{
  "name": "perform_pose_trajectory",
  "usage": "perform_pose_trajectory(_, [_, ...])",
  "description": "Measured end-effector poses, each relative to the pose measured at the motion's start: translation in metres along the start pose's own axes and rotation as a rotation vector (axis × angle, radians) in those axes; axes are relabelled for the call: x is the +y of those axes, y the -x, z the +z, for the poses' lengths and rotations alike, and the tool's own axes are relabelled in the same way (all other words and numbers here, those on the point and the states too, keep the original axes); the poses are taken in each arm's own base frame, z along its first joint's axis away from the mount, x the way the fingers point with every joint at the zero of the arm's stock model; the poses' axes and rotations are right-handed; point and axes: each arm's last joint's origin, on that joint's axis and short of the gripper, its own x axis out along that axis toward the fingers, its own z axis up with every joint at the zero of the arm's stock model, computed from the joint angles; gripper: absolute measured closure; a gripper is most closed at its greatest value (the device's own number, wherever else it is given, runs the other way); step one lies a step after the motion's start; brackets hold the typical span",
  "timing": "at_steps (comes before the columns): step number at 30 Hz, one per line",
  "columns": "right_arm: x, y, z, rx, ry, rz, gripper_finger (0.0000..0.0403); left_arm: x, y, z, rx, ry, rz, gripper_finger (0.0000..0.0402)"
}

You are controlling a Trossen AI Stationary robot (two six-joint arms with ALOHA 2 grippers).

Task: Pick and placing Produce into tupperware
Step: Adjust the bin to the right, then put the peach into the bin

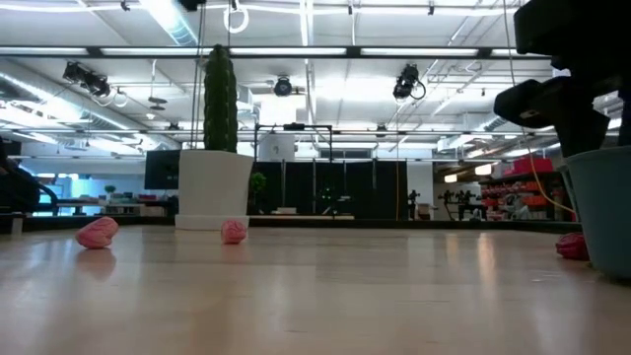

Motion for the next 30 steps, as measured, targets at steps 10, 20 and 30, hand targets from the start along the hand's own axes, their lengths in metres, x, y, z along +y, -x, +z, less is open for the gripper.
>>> perform_pose_trajectory(10, [-0.003, 0.004, -0.001, -0.023, -0.075, -0.089, 0.0254, -0.019, -0.061, 0.009, 0.29, -0.273, 0.055, 0.0204])
perform_pose_trajectory(20, [0.004, 0.057, -0.003, -0.117, -0.235, -0.016, 0.0254, -0.031, -0.152, 0.022, 0.518, -0.331, 0.131, 0.0126])
perform_pose_trajectory(30, [0.018, 0.088, -0.019, -0.253, -0.3, 0.003, 0.0254, -0.056, -0.215, 0.003, 0.646, -0.48, 0.051, 0.0146])
